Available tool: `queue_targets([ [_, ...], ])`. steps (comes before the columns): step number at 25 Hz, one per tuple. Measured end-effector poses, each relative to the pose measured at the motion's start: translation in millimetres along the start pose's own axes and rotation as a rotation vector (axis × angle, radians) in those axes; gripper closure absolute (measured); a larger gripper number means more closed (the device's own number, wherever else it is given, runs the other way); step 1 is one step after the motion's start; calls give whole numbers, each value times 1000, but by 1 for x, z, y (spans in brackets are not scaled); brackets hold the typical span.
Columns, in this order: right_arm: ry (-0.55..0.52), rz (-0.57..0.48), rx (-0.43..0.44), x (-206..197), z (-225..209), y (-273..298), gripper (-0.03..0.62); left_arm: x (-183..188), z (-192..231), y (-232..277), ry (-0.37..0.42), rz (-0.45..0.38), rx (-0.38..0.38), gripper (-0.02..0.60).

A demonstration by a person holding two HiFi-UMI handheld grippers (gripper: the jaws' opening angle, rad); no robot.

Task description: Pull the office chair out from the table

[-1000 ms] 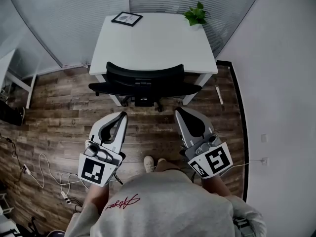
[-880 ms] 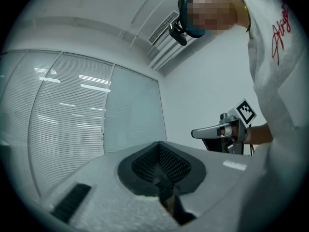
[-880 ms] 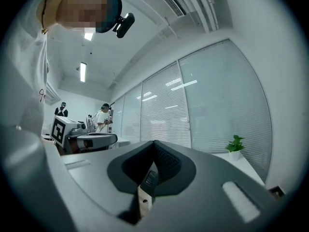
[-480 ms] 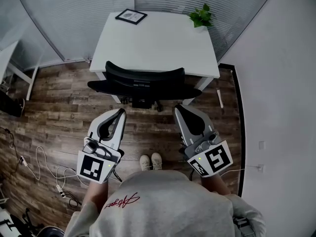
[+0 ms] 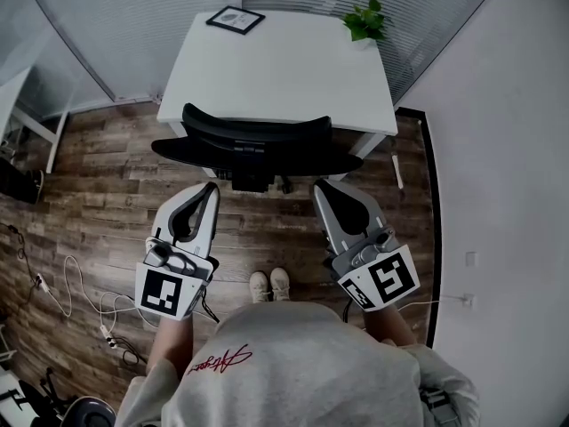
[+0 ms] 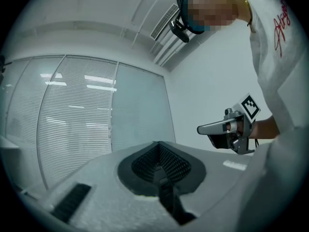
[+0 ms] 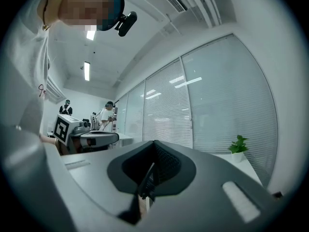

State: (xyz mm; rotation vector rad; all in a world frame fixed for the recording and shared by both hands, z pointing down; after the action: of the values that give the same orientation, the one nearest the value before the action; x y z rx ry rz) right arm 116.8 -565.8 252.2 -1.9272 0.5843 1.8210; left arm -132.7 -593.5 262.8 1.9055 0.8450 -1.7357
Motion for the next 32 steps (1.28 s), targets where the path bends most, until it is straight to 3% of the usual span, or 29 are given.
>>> queue_targets([
  [4, -35, 17, 3, -5, -5, 4, 597, -7, 4, 2, 20, 30, -7, 583],
  [12, -64, 57, 21, -14, -14, 13, 596, -12, 16, 6, 42, 31, 2, 486],
  [14, -69, 65, 26, -15, -15, 15, 594, -15, 17, 7, 47, 50, -23, 464],
  [17, -91, 71, 37, -17, -18, 19, 582, -22, 15, 13, 65, 83, -123, 388],
  [19, -117, 83, 56, -20, -19, 22, 552, -28, 14, 17, 113, 108, -182, 338],
  [22, -195, 97, 110, -21, -17, 31, 491, -38, 18, 19, 257, 185, -246, 321],
  [25, -344, 183, 162, -29, -16, 39, 405, -46, 25, 20, 342, 247, -253, 310],
  [28, -435, 266, 171, -42, -16, 44, 397, -52, 30, 24, 407, 305, -251, 302],
  [32, -457, 302, 175, -54, -18, 52, 388, -59, 37, 30, 475, 352, -272, 289],
])
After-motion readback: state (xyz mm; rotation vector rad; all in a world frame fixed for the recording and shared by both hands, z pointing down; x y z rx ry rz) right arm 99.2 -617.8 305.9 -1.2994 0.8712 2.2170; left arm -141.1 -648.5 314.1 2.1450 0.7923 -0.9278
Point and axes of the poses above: the fingertips, and each gripper's own axes: y forward along the fingers, z to its left, x out of its top, the point moved 9 cm from there along -y, backward along the fingers, and after that the axes turned 3 degrees about y, right-handed, at the moved point
